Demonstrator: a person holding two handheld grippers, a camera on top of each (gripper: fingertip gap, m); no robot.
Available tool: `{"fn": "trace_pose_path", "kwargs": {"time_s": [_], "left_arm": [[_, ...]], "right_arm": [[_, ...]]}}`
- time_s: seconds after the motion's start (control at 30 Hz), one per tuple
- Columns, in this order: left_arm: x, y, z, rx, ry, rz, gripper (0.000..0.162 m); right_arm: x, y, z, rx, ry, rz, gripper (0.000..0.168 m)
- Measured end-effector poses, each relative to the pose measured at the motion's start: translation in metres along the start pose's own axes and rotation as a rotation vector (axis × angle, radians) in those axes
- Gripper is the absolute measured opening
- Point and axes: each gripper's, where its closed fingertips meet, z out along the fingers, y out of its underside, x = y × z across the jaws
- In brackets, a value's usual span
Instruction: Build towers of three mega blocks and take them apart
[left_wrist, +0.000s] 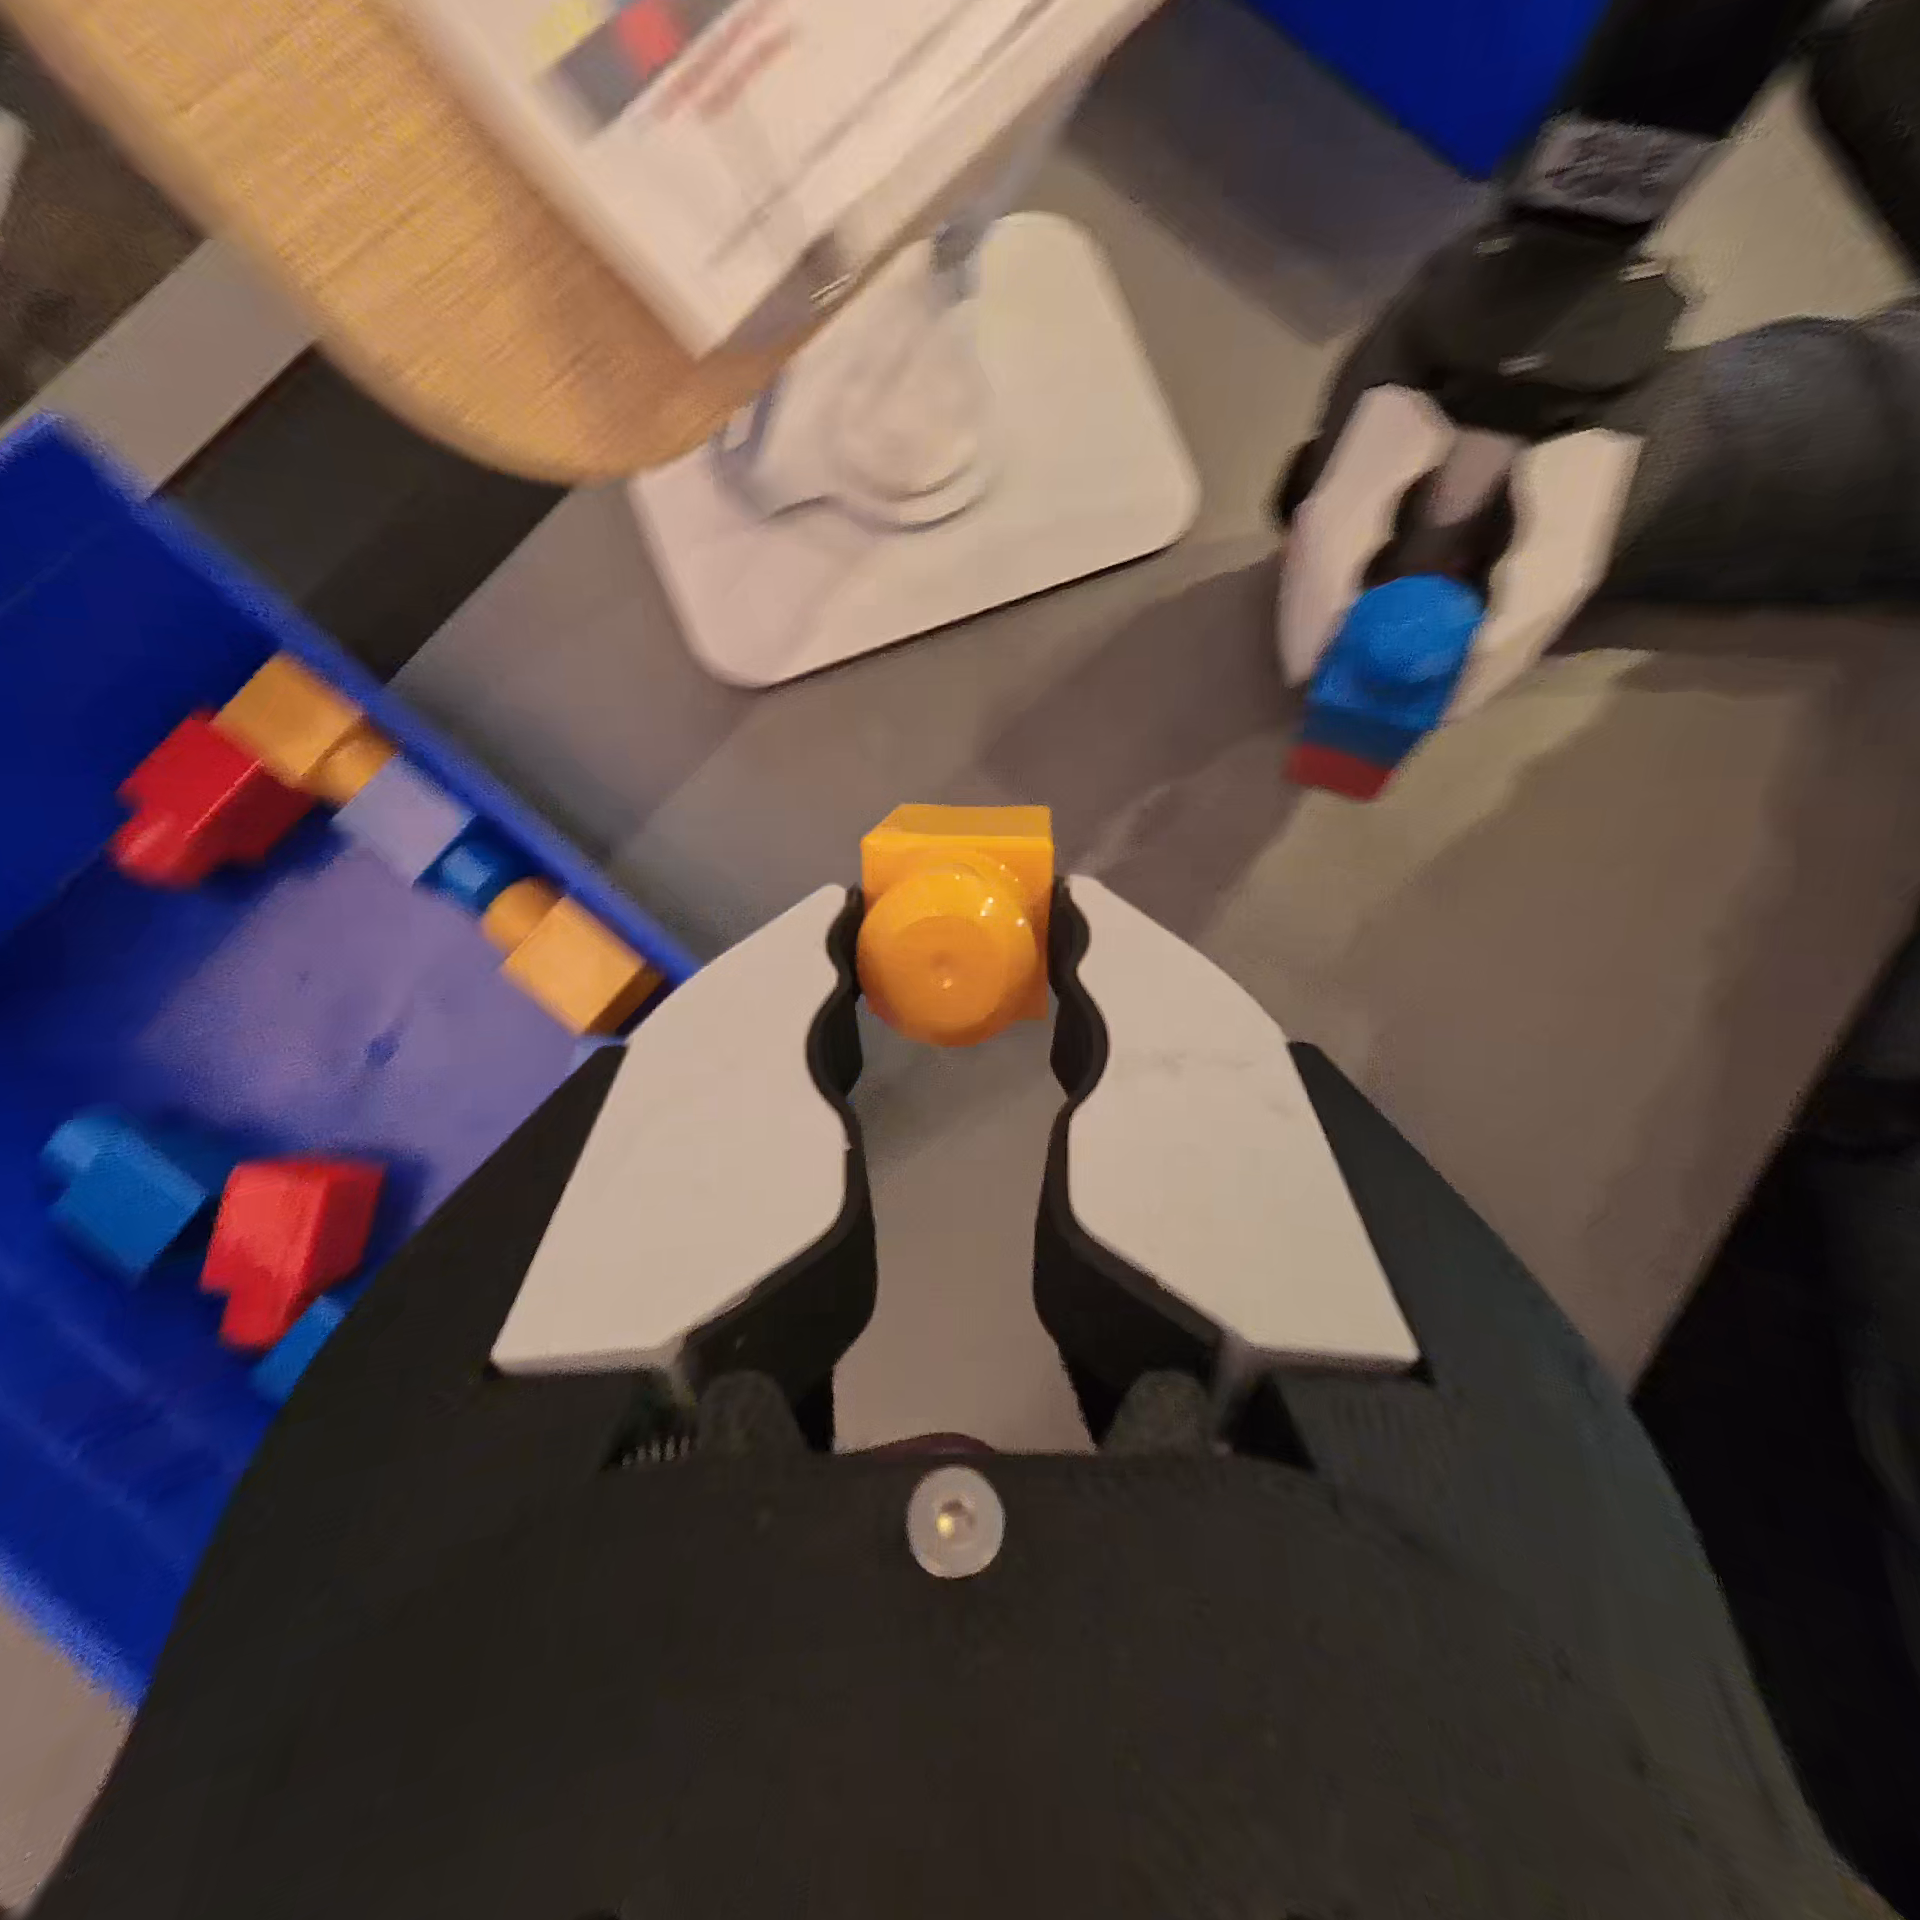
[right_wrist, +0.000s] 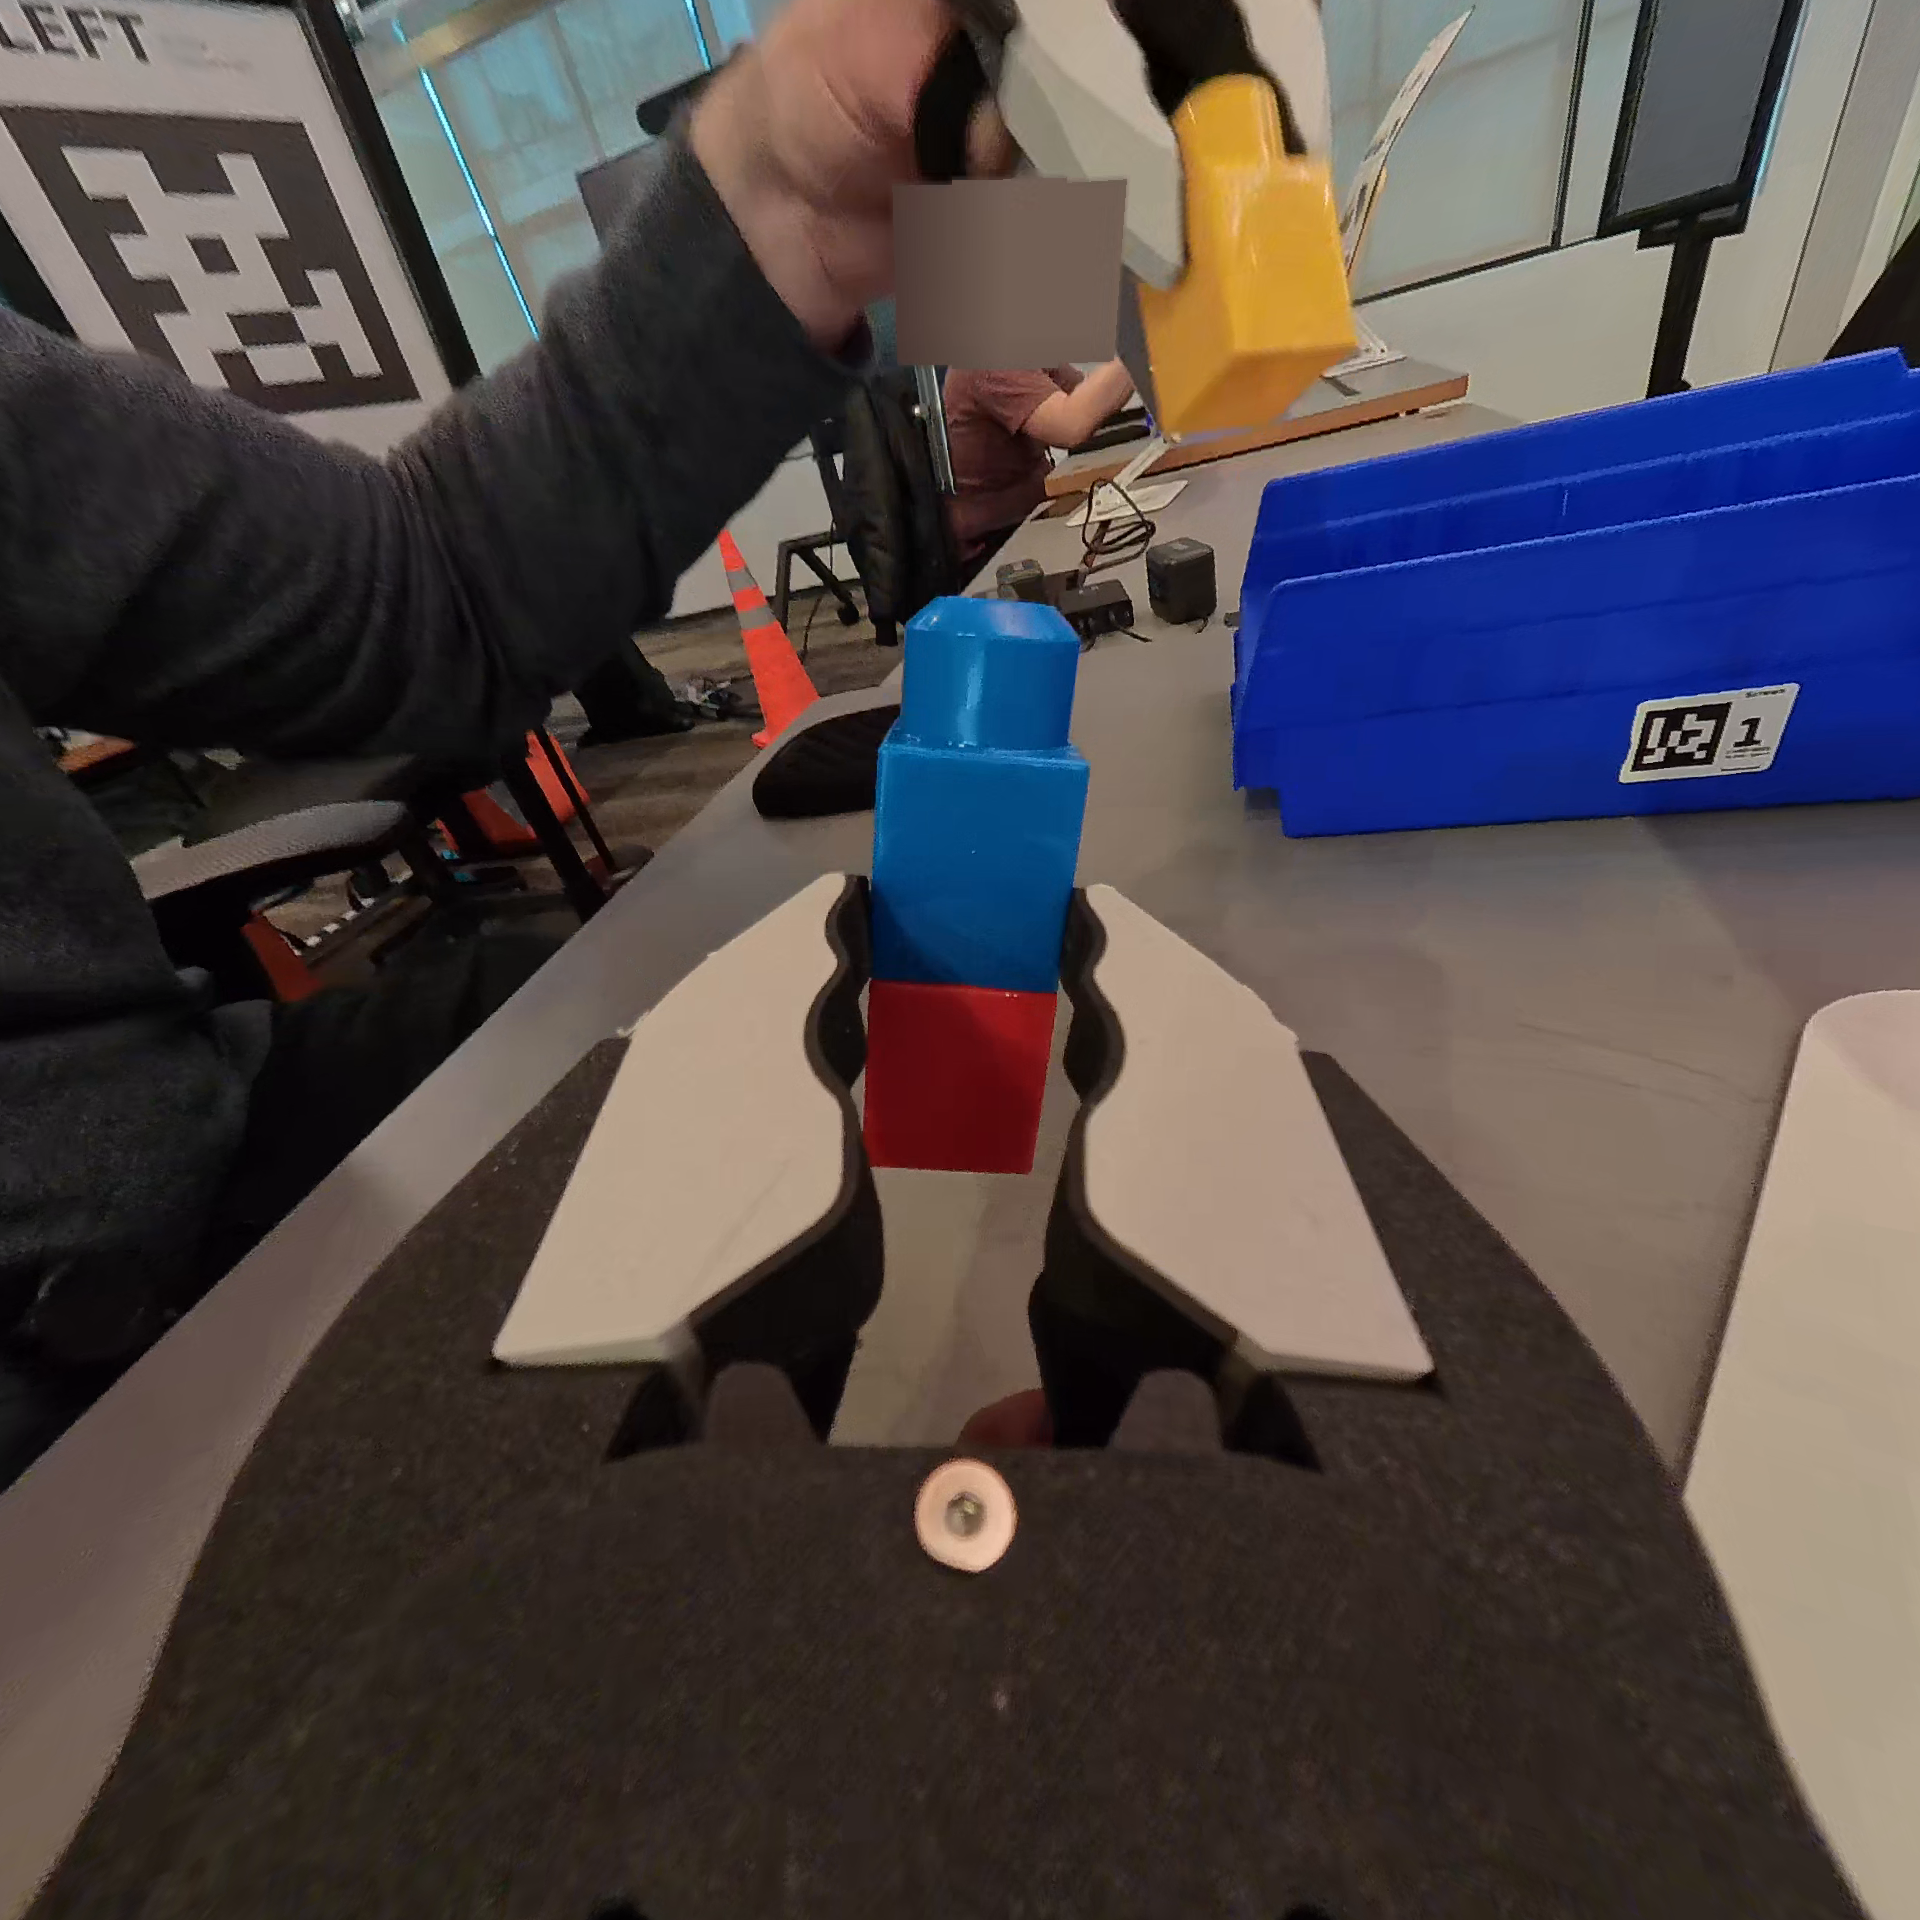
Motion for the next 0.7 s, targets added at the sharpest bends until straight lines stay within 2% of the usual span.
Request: {"fn": "trace_pose_path", "kwargs": {"time_s": [0.1, 0.23, 0.4, 0.7], "left_arm": [[0.048, -0.026, 0.011, -0.039, 0.092, 0.12, 0.033], [0.085, -0.042, 0.026, -0.111, 0.163, 0.225, 0.033], [0.103, -0.042, 0.042, -0.183, 0.219, 0.28, 0.033], [0.109, -0.031, 0.066, -0.217, 0.326, 0.229, 0.033]], "right_arm": [[-0.003, 0.003, 0.003, -0.023, -0.002, -0.021, 0.035], [-0.003, 0.003, 0.003, -0.025, -0.007, -0.025, 0.035], [-0.004, 0.003, 0.003, -0.025, -0.01, -0.029, 0.035], [-0.005, 0.004, 0.003, -0.029, -0.008, -0.037, 0.035]]}}
